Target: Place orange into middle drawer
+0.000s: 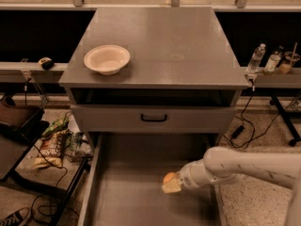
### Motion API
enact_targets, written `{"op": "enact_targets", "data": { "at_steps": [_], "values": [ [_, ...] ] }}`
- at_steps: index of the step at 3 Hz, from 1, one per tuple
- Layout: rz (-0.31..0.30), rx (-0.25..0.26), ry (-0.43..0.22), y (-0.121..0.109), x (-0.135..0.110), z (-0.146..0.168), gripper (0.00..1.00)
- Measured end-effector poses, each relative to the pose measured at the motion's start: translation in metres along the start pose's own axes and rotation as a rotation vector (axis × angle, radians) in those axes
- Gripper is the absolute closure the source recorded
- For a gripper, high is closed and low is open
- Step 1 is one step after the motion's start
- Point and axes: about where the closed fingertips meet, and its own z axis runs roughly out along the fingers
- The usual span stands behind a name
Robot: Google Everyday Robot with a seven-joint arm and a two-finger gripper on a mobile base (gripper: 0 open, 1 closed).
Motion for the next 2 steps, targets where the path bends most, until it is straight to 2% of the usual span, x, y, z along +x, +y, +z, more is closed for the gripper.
{"op": "enact_targets", "data": {
  "at_steps": [1,2],
  "values": [
    [0.015,-0.035,0.023,0.002,0.008,0.042,1.0],
    [0.019,-0.087,-0.01,0.014,0.018,0.076,1.0]
  ]
}}
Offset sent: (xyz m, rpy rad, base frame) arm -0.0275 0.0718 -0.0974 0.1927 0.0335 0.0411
